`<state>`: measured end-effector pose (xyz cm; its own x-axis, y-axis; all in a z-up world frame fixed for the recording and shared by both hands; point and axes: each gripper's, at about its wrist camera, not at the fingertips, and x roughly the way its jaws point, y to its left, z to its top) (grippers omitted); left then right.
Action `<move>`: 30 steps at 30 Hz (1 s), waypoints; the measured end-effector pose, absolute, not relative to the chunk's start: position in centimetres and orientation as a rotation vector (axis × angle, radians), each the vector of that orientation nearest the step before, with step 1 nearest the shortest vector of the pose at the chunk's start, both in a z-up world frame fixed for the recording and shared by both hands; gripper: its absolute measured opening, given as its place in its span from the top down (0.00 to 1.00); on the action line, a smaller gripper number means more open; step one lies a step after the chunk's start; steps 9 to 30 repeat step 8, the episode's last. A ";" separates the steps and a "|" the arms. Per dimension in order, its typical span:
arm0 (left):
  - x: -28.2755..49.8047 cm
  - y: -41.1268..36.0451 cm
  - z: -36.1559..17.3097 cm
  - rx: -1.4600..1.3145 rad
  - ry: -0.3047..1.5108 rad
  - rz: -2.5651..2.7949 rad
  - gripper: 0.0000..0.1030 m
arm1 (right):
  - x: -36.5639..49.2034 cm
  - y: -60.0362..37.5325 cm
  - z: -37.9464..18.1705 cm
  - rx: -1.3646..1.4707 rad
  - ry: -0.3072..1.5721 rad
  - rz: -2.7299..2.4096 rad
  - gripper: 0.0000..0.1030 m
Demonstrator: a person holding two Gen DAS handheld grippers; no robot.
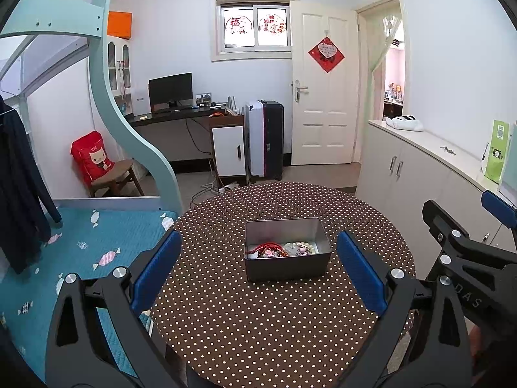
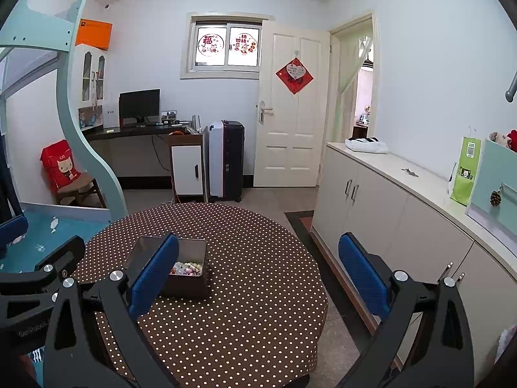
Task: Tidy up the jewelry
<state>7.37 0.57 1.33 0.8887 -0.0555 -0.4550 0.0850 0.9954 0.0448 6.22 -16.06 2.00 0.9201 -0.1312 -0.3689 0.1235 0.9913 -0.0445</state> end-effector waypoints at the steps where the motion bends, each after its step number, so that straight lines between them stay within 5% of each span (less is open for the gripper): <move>1: 7.4 0.6 1.3 0.063 0.474 -0.076 0.06 | 6.2 -16.1 2.0 -0.020 0.380 -0.132 0.07; 30: 7.8 0.7 1.0 0.055 0.492 -0.080 0.06 | 6.5 -16.1 2.1 -0.021 0.386 -0.134 0.07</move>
